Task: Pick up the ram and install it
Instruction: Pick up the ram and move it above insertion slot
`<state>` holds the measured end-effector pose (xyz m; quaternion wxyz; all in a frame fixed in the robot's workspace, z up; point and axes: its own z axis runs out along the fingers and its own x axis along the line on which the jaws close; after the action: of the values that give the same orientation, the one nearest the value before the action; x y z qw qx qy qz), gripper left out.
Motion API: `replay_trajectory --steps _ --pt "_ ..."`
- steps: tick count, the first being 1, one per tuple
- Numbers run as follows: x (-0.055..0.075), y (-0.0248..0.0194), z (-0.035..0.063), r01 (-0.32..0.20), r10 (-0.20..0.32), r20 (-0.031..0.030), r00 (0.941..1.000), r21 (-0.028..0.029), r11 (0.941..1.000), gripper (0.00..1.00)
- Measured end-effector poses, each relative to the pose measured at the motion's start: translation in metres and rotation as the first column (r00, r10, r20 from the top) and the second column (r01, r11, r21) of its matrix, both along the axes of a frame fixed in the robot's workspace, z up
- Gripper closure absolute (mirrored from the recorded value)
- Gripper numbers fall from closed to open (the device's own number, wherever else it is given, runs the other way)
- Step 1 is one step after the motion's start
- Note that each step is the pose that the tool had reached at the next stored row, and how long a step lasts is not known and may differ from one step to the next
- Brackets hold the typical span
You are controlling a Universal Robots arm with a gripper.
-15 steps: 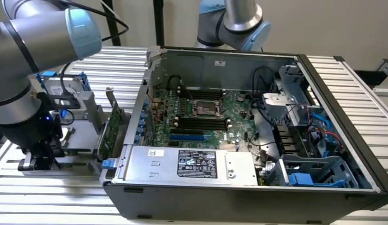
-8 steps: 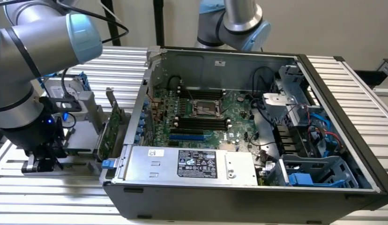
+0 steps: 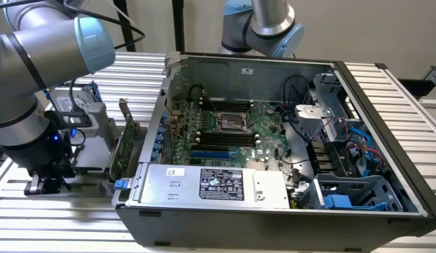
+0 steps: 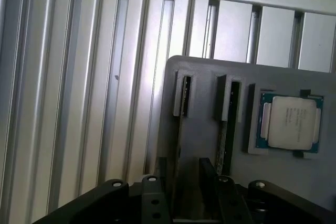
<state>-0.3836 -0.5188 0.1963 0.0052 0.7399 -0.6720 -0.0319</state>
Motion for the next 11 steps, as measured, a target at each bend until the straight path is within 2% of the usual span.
replay_trajectory --steps 4,11 --pt "-0.0001 -0.0016 -0.0003 0.019 -0.019 -0.0002 0.9998 0.0 0.9998 0.0" --pt "-0.0001 -0.0019 -0.0003 0.019 -0.019 -0.0002 0.9998 0.0 0.9998 0.0"
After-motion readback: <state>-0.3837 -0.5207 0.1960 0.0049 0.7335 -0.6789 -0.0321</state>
